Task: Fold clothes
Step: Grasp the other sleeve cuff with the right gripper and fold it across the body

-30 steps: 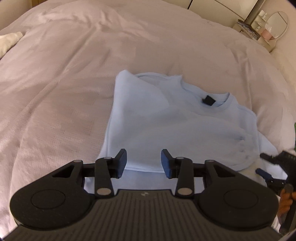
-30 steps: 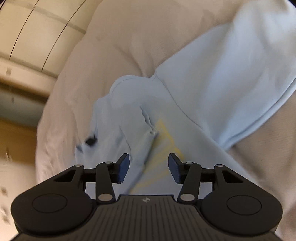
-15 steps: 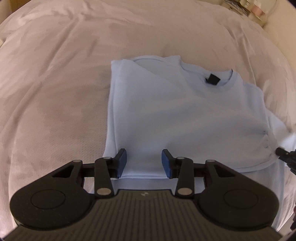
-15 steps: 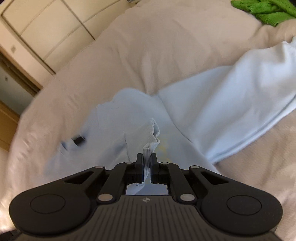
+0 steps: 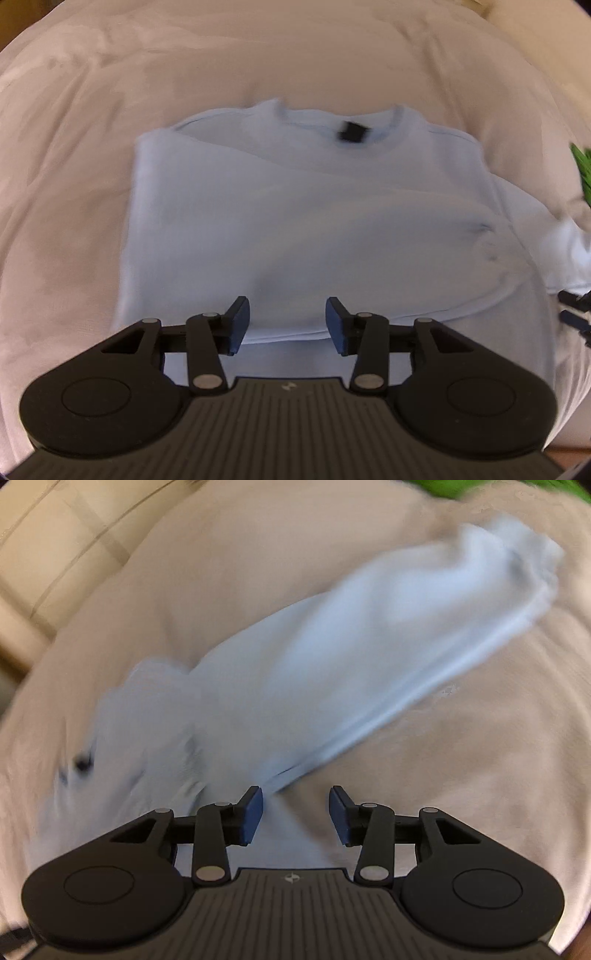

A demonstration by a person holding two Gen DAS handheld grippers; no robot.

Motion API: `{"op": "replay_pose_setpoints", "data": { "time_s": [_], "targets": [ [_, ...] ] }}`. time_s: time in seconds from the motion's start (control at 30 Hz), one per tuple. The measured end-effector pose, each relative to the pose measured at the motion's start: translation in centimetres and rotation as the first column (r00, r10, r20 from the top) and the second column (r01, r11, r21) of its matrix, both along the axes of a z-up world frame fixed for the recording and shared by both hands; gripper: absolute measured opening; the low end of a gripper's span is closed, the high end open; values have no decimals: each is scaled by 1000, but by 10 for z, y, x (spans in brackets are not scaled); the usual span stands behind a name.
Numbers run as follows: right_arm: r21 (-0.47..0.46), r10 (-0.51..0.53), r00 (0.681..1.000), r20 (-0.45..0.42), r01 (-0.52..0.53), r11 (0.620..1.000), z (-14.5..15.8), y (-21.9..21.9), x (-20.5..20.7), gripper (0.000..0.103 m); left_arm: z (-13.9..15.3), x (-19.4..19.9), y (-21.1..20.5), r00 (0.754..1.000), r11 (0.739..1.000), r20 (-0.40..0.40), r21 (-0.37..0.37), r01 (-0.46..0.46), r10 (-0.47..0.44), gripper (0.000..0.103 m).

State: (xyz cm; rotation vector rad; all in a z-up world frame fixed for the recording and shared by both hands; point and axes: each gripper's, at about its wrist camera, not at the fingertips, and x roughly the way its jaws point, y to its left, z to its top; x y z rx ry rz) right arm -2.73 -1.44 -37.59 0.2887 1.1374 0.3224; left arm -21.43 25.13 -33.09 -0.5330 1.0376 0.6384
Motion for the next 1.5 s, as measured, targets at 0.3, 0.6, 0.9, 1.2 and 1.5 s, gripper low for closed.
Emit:
{"op": "replay_pose_setpoints", "data": {
  "time_s": [0.3,0.6,0.9,1.2,1.5],
  "targets": [
    [174,-374,927,-27,373,911,-2,-157,77,46,-5,60,-42,997,997,24,-29,73,-72,42],
    [330,-500,862,-91,499,801,-35,-221,126,46,-17,87,-63,994,994,15,-33,105,-105,44],
    [231,-466,885,22,449,863,-13,-180,154,3,-7,39,-36,1000,998,18,-62,-2,3,44],
    [-147,299,746,595,-264,953,126,19,12,4,5,-29,9,995,990,45,-115,-82,88,44],
    [-303,764,563,315,-703,643,68,129,-128,67,7,-58,23,993,980,83,-185,-71,88,44]
  ]
}}
